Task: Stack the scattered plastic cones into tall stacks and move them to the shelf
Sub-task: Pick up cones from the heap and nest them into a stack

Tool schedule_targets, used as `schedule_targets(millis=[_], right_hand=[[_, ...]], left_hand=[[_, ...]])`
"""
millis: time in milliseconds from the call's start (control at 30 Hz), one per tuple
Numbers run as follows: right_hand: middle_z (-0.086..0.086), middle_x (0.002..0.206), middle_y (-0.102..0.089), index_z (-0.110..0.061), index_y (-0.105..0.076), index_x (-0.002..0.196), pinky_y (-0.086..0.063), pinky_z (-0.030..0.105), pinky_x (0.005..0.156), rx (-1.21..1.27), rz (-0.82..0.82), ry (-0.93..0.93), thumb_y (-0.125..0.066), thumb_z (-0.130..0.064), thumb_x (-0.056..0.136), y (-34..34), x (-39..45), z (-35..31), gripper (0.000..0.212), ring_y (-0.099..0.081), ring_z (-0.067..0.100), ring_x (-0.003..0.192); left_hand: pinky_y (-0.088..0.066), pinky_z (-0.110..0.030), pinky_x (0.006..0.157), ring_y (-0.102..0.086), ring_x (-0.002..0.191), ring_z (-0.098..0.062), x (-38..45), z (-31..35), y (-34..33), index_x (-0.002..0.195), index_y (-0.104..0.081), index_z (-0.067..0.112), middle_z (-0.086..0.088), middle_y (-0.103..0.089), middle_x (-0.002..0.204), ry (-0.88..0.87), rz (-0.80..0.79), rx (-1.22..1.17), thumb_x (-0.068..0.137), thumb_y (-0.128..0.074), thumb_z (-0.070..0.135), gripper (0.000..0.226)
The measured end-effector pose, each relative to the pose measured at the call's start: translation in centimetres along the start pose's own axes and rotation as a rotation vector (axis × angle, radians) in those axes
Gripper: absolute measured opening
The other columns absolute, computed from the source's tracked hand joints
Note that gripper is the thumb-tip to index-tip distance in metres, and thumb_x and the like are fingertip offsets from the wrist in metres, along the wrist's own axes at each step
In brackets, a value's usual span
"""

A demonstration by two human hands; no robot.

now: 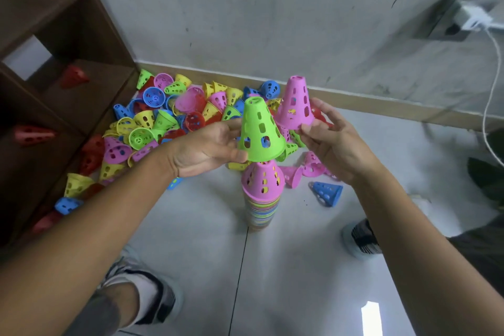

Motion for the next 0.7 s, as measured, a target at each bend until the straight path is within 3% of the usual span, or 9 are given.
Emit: schedule_targets(millis=[167,233,300,433,500,633,700], right_hand=[[0.008,0.098,-0.073,-0.006,-0.053,0.139,-0.057,0.025,0.081,-0.066,-0.176,0.027,-0.062,0.014,0.079,-1.1,-0.6,-1.4,0.064,-0.071,0.017,0.091],[0.008,0.102,-0.074,-0.003,-0.051,0.139,-0.056,0.024,0.083,-0.088,-0.235,0.043,-0.063,0.014,0.079,-1.4,-0.9,-2.0,0.063,-0.07,0.017,0.094],[0.009,0.103,-0.074,0.0,-0.049,0.14,-0.056,0.024,0.084,-0.118,-0.292,0.041,-0.064,0.015,0.079,-1.9,-1.2,-2.6,0.065,-0.071,0.017,0.095],[0.011,0.108,-0.073,0.001,-0.046,0.143,-0.054,0.03,0.091,-0.219,-0.42,0.004,-0.073,0.005,0.076,-2.6,-1.6,-3.4,0.072,-0.069,0.023,0.1],[0.012,0.109,-0.073,0.001,-0.048,0.141,-0.053,0.032,0.092,-0.281,-0.466,-0.033,-0.079,0.003,0.075,-2.8,-1.7,-3.6,0.073,-0.067,0.025,0.099],[0.022,0.114,-0.069,0.002,-0.05,0.14,-0.054,0.037,0.094,-0.43,-0.525,-0.111,-0.067,0.015,0.077,-3.0,-2.2,-3.5,0.066,-0.067,0.031,0.103],[0.035,0.124,-0.06,-0.001,-0.052,0.139,-0.052,0.047,0.101,-0.491,-0.552,-0.155,-0.067,0.018,0.077,-3.1,-2.4,-3.2,0.066,-0.064,0.037,0.109]], left_hand=[[-0.048,-0.038,0.103,-0.061,0.121,-0.024,0.2,-0.2,-0.4,0.118,-0.07,0.021,-0.008,-0.067,0.125,0.063,0.0,0.167,0.067,-0.09,0.006,0.057],[-0.051,-0.034,0.098,-0.064,0.116,-0.021,0.3,-0.2,-0.8,0.11,-0.074,0.027,-0.004,-0.071,0.119,0.085,-0.002,0.252,0.07,-0.082,-0.009,0.054],[-0.051,-0.031,0.097,-0.065,0.114,-0.016,0.3,-0.3,-1.1,0.106,-0.075,0.032,0.003,-0.072,0.117,0.095,-0.019,0.316,0.071,-0.077,-0.01,0.055],[-0.043,-0.033,0.11,-0.056,0.129,-0.011,0.2,-0.9,-0.5,0.125,-0.064,0.029,0.009,-0.065,0.132,0.161,0.013,0.509,0.072,-0.083,-0.003,0.064],[-0.041,-0.027,0.111,-0.048,0.135,-0.005,0.1,-1.4,-0.1,0.136,-0.055,0.026,0.014,-0.058,0.14,0.208,0.015,0.62,0.073,-0.085,0.002,0.074],[-0.042,-0.013,0.096,-0.043,0.134,0.008,-0.3,-2.1,0.3,0.134,-0.052,0.041,0.027,-0.055,0.139,0.242,0.039,0.641,0.074,-0.085,0.003,0.078],[-0.045,-0.012,0.093,-0.043,0.134,0.007,-0.4,-2.2,0.6,0.133,-0.051,0.045,0.026,-0.054,0.14,0.234,0.045,0.62,0.075,-0.084,0.0,0.08]])
Point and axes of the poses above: each hand's wrist, its own x-axis towards the middle knuckle, its own y-axis out of the back of the hand, z = x × y, the point moved 1 cm from there along x, towards the middle knuckle
